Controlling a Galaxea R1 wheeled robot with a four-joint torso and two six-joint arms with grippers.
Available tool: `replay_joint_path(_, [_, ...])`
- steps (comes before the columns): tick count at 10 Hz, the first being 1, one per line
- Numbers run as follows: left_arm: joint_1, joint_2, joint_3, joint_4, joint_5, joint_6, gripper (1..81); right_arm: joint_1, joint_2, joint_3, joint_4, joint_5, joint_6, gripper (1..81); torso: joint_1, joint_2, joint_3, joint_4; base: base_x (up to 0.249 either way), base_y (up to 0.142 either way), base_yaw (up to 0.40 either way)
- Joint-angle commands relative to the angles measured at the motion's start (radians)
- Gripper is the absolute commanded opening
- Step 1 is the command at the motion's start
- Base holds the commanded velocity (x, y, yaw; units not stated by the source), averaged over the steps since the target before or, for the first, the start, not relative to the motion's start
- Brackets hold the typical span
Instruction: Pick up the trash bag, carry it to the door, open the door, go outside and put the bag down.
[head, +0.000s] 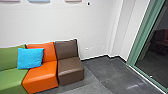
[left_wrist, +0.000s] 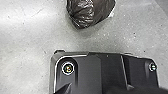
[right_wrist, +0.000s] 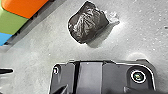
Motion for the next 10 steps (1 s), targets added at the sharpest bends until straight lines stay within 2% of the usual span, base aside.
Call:
replay_joint_path(1, [-0.133,-0.018,-0.015,-0.032,0.113,0.001,81.1,0.057,-0.037,0.030,0.021,-0.046,0.005,81.1,0.062,-0.096,0.000,0.000,0.000,0.000,0.000])
replay_joint_path(2, [-0.156,-0.017,-0.018,-0.033,0.123,0.000,81.1,0.057,-0.047,0.035,0.030,-0.046,0.005,81.1,0.086,-0.134,0.000,0.000,0.000,0.000,0.000])
replay_joint_path(4, [-0.190,-0.012,-0.018,-0.035,0.157,0.000,81.1,0.071,-0.081,0.065,0.053,-0.045,0.005,81.1,0.130,-0.206,-0.097,0.000,0.000,0.000,0.000])
replay_joint_path(6, [-0.202,-0.008,-0.018,-0.036,0.157,0.000,81.1,0.086,-0.116,0.110,0.062,-0.045,0.005,81.1,0.165,-0.262,-0.135,0.000,0.000,0.000,0.000])
replay_joint_path(10, [-0.230,0.006,-0.020,-0.042,0.183,0.000,81.1,0.124,-0.178,0.171,0.095,-0.046,0.005,81.1,0.258,-0.408,-0.274,0.000,0.000,0.000,0.000])
